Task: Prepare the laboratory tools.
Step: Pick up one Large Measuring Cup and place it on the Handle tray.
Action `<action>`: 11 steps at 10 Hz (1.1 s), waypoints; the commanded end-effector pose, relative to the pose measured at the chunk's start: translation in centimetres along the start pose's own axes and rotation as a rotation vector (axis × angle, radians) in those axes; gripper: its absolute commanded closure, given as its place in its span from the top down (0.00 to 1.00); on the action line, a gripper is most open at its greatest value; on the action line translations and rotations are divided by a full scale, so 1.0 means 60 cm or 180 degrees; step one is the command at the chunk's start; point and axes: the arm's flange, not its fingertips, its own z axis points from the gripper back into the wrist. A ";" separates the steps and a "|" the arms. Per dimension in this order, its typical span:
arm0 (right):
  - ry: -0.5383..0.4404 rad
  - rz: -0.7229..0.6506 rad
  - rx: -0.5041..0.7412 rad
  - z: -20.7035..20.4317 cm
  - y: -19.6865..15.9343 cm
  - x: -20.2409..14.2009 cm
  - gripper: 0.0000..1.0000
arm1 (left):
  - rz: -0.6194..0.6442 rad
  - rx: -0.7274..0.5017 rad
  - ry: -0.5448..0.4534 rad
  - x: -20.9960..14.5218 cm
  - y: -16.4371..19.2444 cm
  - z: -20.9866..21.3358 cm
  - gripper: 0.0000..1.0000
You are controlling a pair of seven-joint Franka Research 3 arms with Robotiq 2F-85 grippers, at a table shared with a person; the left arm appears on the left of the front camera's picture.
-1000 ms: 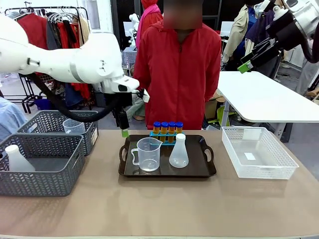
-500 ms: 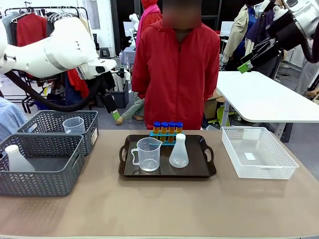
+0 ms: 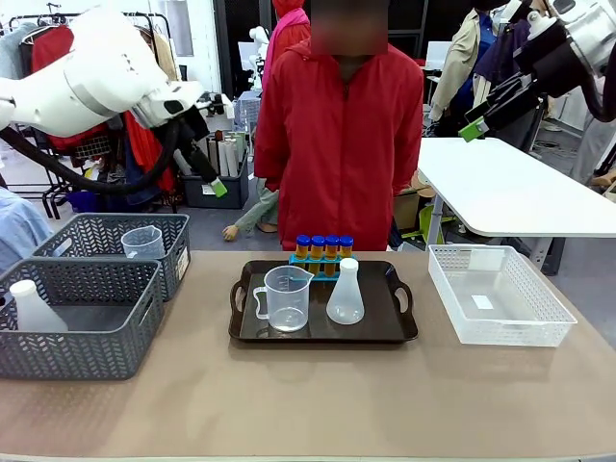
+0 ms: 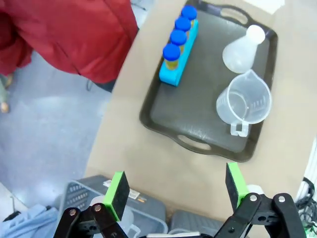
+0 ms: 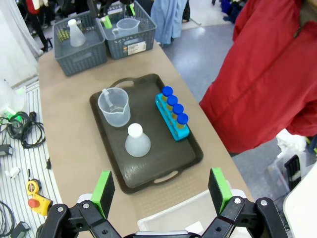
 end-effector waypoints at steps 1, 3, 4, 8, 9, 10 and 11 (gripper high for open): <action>-0.0019 0.0018 0.0015 0.002 0.001 0.002 1.00 | -0.0158 -0.0050 -0.0320 -0.004 -0.012 0.030 1.00; -0.0019 0.0018 0.0015 0.002 0.001 0.002 1.00 | -0.0238 0.0045 -0.0514 -0.003 -0.022 0.069 1.00; -0.0019 0.0018 0.0015 0.002 0.001 0.002 1.00 | -0.0250 0.0069 -0.0579 -0.003 -0.026 0.088 1.00; -0.0019 0.0018 0.0015 0.002 0.001 0.002 1.00 | -0.0479 0.0012 -0.0770 -0.009 -0.043 0.136 1.00; -0.0019 0.0018 0.0015 0.002 0.001 0.002 1.00 | -0.0522 0.0019 -0.0773 -0.007 -0.049 0.145 1.00; -0.0019 0.0018 0.0015 0.002 0.001 0.002 1.00 | -0.0587 0.0000 -0.0772 -0.001 -0.045 0.153 1.00; -0.0019 0.0018 0.0015 0.002 0.001 0.002 1.00 | -0.0625 -0.0036 -0.0765 -0.002 -0.044 0.160 1.00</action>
